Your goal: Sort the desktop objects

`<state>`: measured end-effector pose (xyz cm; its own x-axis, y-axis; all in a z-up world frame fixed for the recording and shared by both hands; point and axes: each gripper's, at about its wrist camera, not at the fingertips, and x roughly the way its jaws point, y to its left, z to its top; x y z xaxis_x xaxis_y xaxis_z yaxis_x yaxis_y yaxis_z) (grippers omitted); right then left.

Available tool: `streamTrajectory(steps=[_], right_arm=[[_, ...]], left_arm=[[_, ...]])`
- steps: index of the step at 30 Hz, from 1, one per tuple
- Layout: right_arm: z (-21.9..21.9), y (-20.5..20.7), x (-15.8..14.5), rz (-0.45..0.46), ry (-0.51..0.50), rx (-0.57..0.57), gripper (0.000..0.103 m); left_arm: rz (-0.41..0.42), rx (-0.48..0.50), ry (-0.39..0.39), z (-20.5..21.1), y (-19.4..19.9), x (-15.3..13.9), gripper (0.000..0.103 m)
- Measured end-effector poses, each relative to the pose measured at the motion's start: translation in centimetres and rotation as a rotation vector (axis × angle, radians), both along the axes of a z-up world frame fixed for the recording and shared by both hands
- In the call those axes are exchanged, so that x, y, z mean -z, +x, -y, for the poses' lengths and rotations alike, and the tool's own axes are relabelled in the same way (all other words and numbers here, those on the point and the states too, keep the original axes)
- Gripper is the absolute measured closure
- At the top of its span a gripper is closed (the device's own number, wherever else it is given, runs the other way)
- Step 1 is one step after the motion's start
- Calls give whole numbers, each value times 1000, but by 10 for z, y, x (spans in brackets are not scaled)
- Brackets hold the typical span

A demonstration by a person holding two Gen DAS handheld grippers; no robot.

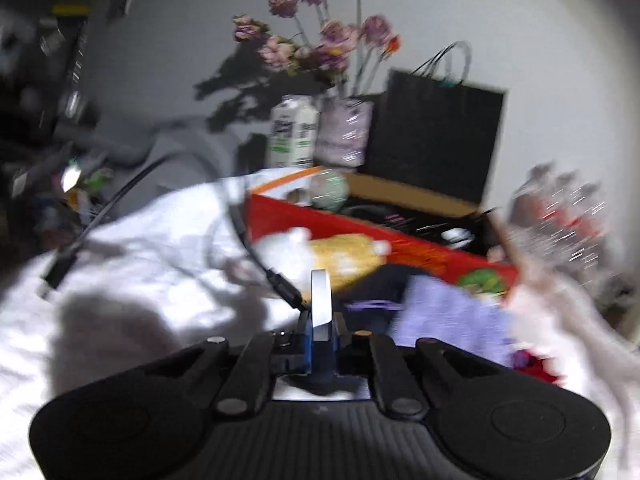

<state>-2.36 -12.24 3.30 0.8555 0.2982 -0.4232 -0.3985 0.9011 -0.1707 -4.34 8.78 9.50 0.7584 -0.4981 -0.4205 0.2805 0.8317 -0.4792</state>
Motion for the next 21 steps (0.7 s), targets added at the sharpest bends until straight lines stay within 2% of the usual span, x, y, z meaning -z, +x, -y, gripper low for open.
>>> streamTrajectory(steps=[4, 6, 8, 9, 12, 14, 15, 16, 18, 19, 20, 21], right_arm=[[14, -11, 0, 12, -22, 43, 95], [22, -16, 1, -1, -24, 63, 95], [33, -21, 1, -11, 6, 90, 95], [39, -23, 1, -19, 25, 100, 95], [51, -28, 0, -24, 61, 114, 95], [53, -28, 2, -32, 64, 114, 95], [53, -28, 4, -33, 60, 112, 95], [52, -27, 5, -34, 59, 114, 95], [50, -26, 6, -38, 65, 111, 95], [50, -27, 6, -37, 68, 110, 95], [50, -27, 5, -35, 67, 108, 95], [50, -28, 4, -30, 63, 110, 95]], left_arm=[[-102, 17, 27, 0, 8, 45, 95], [-137, 6, 97, 6, 11, 63, 88], [-142, 13, 177, 16, 12, 76, 71], [-138, -1, 216, 21, 12, 77, 67], [-49, 61, 233, 32, 9, 68, 58], [39, 128, 256, 47, 10, 56, 25], [93, 165, 292, 58, 12, 53, 22], [138, 192, 340, 70, 14, 53, 23], [145, 222, 474, 98, 24, 60, 31], [138, 242, 522, 110, 28, 64, 40], [142, 263, 552, 120, 32, 68, 59], [144, 282, 564, 127, 35, 71, 66]])
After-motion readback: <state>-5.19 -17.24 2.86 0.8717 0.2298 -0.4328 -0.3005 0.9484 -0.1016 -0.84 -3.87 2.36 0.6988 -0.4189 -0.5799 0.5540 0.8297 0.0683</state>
